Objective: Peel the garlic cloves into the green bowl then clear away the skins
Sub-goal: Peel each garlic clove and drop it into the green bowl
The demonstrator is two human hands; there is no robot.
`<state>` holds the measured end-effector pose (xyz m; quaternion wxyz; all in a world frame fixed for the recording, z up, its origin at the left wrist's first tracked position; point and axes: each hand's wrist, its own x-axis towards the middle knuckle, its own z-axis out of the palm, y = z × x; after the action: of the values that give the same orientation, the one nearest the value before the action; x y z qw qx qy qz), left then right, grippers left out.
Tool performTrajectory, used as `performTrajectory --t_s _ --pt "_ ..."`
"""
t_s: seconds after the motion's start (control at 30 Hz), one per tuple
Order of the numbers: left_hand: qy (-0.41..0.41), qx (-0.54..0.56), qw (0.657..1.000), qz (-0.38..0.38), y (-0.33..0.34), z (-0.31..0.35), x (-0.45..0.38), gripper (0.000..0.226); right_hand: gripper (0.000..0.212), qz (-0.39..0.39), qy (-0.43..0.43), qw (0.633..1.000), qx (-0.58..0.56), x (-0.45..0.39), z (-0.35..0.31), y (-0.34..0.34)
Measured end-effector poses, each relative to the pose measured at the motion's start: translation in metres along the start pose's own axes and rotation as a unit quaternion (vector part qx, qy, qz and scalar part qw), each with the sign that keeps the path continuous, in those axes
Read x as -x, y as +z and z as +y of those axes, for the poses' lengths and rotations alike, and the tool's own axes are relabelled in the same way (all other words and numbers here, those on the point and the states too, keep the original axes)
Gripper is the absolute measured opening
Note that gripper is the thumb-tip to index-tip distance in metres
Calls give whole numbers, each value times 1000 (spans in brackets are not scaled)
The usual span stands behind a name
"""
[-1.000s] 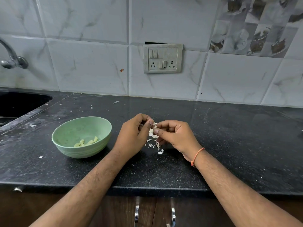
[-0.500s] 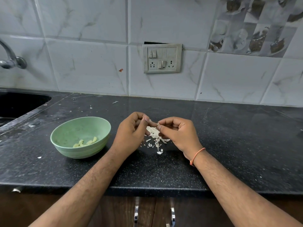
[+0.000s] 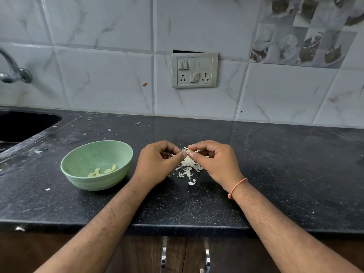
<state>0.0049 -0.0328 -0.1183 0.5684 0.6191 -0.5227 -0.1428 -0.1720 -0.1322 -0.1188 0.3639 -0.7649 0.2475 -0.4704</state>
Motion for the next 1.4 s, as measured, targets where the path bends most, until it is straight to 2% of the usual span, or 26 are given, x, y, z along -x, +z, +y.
performTrajectory --t_s 0.2,0.5,0.7,1.0,1.23,1.4 --pt "-3 19 999 -29 1 -1 -1 4 17 6 -41 998 36 0 1 0" --pt "-13 14 998 -55 2 -2 -1 12 18 11 -83 995 58 4 -1 1" --pt "-17 -14 994 -108 5 0 1 21 17 -11 -55 998 23 3 -3 0" --pt "-3 -21 991 -136 4 -2 1 37 17 -46 33 995 -83 4 -5 -1" --pt "18 -43 990 -130 4 -3 0 26 18 -80 90 971 -207 6 -12 -2" --pt "16 -51 989 -140 5 -4 2 23 23 -59 118 961 -241 2 -9 -2"
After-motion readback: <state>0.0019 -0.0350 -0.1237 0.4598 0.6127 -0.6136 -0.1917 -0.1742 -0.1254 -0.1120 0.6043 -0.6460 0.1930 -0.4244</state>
